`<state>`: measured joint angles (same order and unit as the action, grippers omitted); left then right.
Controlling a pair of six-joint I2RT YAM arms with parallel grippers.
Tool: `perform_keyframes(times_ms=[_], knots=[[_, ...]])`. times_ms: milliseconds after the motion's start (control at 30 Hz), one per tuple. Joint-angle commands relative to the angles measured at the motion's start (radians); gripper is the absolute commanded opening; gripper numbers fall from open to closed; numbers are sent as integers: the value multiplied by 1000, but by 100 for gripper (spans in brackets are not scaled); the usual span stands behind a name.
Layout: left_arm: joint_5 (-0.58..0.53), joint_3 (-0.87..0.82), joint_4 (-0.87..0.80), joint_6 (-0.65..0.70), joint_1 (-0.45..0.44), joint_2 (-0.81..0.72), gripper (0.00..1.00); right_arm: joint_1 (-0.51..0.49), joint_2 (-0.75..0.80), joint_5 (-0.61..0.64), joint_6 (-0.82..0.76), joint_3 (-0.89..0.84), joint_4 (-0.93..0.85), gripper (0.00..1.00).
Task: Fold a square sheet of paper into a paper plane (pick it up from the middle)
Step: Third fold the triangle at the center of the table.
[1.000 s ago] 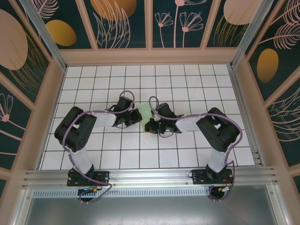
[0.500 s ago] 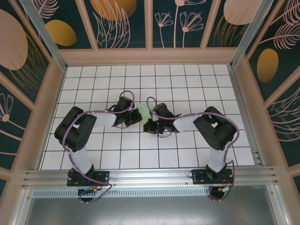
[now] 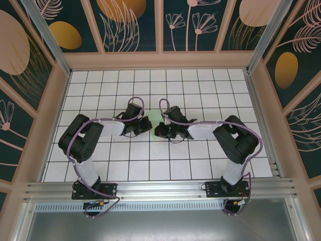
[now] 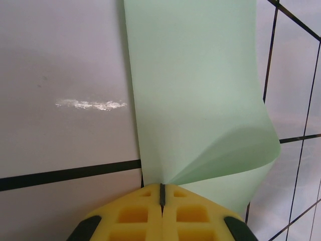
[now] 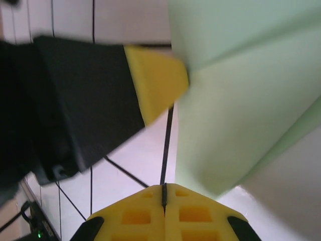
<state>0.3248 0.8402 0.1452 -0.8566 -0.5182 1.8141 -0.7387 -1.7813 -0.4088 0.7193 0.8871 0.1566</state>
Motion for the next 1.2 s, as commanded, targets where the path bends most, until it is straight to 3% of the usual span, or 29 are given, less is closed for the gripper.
perform_keyframes(times_ms=[0,300,800,1000,1167], knots=[[-97,0,-94,33,3,48,0,31,-19,47,0,26,-22,0],[-92,13,-101,42,3,53,0,43,-99,63,9,87,-56,0],[-88,82,-111,83,3,9,0,50,-107,103,76,31,-89,0],[-25,29,-22,34,-5,-128,21,50,-111,106,127,29,-94,0],[40,-67,61,-46,-31,-186,19,51,-113,105,151,27,-97,0]])
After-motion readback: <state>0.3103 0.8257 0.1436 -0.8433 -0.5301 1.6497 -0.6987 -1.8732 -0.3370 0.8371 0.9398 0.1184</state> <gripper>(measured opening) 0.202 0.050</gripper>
